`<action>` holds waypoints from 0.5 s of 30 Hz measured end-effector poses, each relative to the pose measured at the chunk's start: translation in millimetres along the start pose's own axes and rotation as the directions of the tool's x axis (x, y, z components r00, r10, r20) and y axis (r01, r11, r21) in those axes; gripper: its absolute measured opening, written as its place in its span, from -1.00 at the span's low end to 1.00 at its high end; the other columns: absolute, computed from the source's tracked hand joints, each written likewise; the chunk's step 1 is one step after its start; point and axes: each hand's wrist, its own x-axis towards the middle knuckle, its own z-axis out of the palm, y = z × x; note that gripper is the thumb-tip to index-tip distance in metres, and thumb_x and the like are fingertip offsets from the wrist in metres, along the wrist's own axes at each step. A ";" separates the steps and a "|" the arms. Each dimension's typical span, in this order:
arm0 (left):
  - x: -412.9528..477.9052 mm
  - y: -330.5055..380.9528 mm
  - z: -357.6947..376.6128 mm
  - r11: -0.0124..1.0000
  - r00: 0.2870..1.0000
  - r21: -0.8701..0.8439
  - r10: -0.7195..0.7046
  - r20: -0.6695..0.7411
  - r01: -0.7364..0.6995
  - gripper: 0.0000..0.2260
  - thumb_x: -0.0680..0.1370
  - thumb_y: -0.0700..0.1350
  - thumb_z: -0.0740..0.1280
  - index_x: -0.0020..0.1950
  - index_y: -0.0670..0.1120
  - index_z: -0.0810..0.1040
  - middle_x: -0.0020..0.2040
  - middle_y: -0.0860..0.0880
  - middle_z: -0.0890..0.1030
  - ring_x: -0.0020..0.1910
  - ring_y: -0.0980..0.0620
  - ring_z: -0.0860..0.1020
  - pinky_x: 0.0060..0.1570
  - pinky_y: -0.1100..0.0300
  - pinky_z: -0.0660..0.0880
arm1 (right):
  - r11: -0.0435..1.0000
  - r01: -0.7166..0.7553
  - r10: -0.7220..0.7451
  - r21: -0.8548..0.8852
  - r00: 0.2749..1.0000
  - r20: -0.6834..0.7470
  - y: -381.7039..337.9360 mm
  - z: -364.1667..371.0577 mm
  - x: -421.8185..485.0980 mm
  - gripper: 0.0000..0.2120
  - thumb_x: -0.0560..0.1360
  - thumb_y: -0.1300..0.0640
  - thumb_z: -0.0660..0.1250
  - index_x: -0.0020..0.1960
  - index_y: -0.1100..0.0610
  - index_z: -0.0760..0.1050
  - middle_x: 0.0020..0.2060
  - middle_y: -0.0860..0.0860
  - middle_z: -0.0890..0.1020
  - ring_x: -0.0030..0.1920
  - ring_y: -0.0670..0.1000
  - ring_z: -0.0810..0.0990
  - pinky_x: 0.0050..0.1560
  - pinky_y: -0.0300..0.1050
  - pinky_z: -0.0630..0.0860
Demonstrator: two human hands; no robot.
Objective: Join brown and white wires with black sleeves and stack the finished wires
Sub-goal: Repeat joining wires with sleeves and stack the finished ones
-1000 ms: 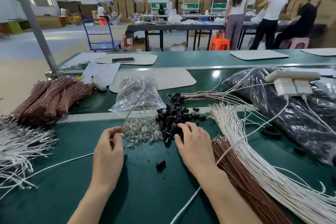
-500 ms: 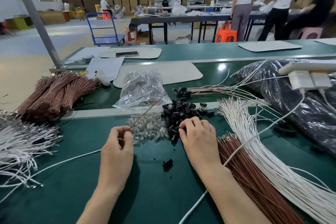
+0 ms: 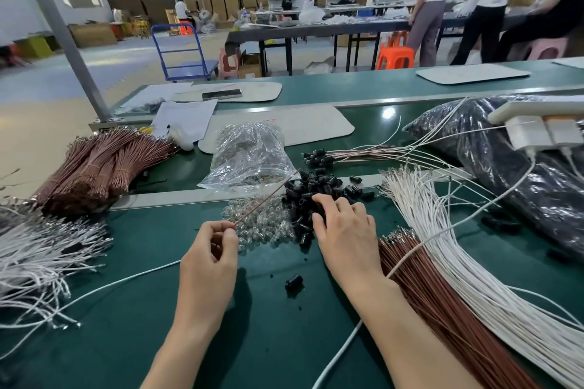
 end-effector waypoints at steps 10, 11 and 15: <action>0.0 -1.6 0.2 1.000 1.000 0.005 0.001 0.009 -0.001 -0.88 0.65 -0.03 0.28 -0.06 0.13 0.54 -0.22 0.13 0.58 -0.41 0.18 0.43 -0.45 0.37 0.37 | 1.000 0.001 -0.001 -0.015 1.000 -0.003 2.8 1.5 -0.1 -0.76 0.67 -0.09 0.14 0.25 -0.05 0.46 0.09 -0.04 0.56 0.12 0.03 0.45 0.12 -0.05 0.36; 0.2 -1.9 0.1 1.000 1.000 0.007 0.002 0.007 -0.002 -0.88 0.64 -0.03 0.28 -0.07 0.13 0.54 -0.21 0.13 0.59 -0.40 0.18 0.44 -0.44 0.37 0.38 | 1.000 0.006 -0.006 -0.003 1.000 -0.003 3.1 1.7 -0.3 -0.77 0.67 -0.10 0.15 0.22 -0.05 0.45 0.08 -0.04 0.56 0.12 0.03 0.45 0.12 -0.06 0.35; 0.7 -2.9 -0.2 1.000 1.000 0.003 0.004 0.000 -0.004 -0.88 0.64 -0.04 0.28 -0.08 0.14 0.54 -0.20 0.10 0.59 -0.40 0.18 0.44 -0.43 0.35 0.39 | 0.997 0.048 -0.047 0.068 0.999 -0.017 3.1 1.4 -2.6 -0.85 0.64 -0.09 0.21 0.13 -0.05 0.43 0.02 -0.08 0.57 0.08 0.01 0.44 0.19 -0.06 0.31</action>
